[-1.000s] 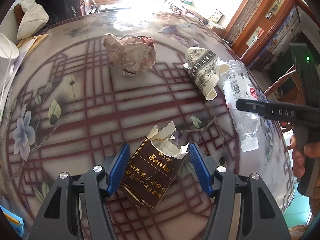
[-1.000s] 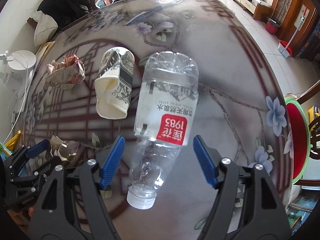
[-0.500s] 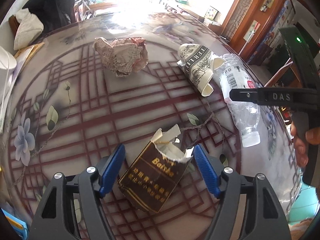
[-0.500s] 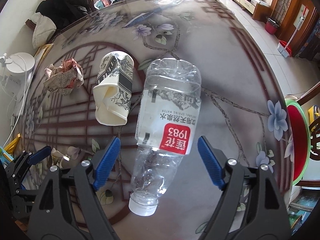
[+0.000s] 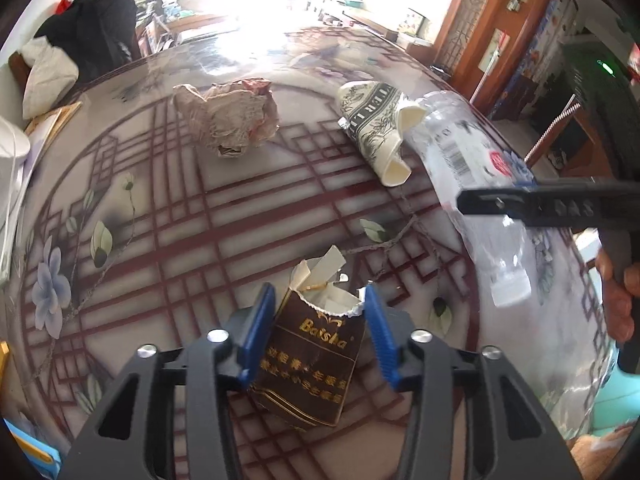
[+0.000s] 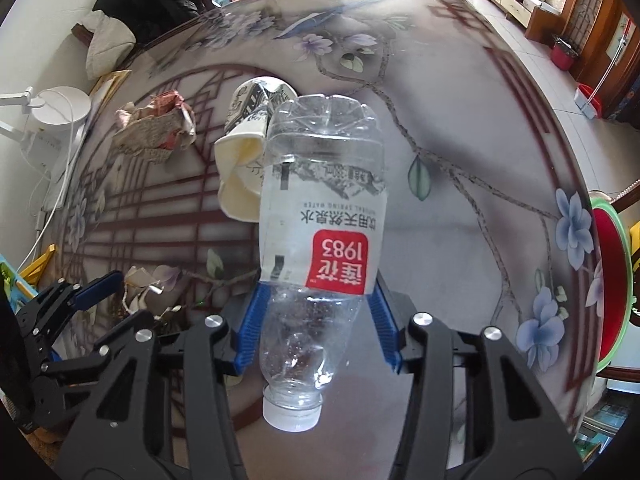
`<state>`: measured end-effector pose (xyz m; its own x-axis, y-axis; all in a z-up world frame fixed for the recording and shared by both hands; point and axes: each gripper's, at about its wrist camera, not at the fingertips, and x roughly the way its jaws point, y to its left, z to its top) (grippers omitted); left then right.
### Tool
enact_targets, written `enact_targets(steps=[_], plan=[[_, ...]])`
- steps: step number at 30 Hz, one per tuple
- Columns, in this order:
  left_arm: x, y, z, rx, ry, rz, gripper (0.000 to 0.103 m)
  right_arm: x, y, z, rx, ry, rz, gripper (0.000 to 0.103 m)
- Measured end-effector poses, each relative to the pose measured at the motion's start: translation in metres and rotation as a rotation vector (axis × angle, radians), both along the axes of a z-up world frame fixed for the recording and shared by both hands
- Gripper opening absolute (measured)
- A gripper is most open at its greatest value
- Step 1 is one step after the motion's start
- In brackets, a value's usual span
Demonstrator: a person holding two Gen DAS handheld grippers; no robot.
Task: Collect trash
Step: 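Grasp the clear water bottle with the right tool while the left tool grasps the brown cigarette pack, then carry the water bottle and cigarette pack to the red bin with both tools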
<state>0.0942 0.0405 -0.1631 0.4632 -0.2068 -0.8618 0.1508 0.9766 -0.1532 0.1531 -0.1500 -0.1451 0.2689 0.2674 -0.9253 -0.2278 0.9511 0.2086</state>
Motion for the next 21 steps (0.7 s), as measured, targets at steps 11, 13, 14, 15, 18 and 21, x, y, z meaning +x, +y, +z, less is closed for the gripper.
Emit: enact_targets(steps=[11,13,14,15,18,21], plan=[[-0.028,0.01,0.021,-0.115,0.011,0.151,0.006,-0.051,-0.02,0.036,0.081,-0.049,-0.034,0.048],[-0.033,0.007,0.027,-0.105,-0.003,0.15,0.006,-0.06,-0.024,0.043,0.088,-0.068,-0.04,0.048],[-0.035,0.008,0.029,-0.103,-0.008,0.152,0.006,-0.063,-0.026,0.047,0.089,-0.076,-0.041,0.048],[-0.037,0.008,0.03,-0.102,-0.011,0.153,0.006,-0.067,-0.028,0.051,0.091,-0.086,-0.043,0.048],[-0.045,0.011,0.031,-0.082,-0.011,0.156,0.006,-0.077,-0.036,0.059,0.095,-0.11,-0.055,0.048],[-0.053,0.014,0.028,-0.078,0.005,0.166,0.006,-0.086,-0.045,0.064,0.102,-0.121,-0.076,0.048]])
